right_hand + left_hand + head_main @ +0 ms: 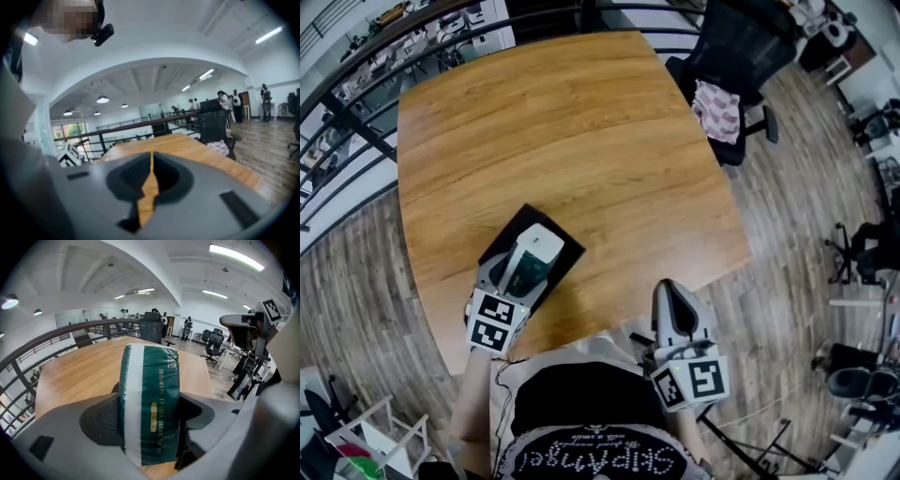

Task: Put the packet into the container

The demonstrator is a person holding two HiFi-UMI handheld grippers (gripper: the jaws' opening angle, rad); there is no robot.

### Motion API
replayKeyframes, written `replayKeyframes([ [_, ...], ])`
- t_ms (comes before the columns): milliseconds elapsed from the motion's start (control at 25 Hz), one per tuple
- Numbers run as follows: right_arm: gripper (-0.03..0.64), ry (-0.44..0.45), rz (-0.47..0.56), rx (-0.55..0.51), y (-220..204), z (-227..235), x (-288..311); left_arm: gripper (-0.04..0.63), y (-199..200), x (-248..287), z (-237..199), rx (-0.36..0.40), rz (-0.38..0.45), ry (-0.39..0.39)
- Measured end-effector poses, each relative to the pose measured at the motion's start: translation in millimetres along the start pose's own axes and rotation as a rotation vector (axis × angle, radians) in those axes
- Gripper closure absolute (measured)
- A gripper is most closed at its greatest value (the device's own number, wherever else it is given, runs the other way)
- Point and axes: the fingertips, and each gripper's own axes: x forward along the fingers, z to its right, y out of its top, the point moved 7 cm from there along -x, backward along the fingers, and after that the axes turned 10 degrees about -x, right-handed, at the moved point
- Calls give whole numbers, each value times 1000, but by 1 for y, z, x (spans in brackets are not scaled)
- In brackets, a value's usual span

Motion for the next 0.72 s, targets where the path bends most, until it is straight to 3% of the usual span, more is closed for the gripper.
replayKeyframes([
  [280, 578, -5, -3, 1, 0, 2, -1, 219, -2, 14, 6, 52, -87, -10],
  [720, 578, -13, -6, 0, -2, 5, -3, 219, -12, 37, 5, 53, -182, -27],
])
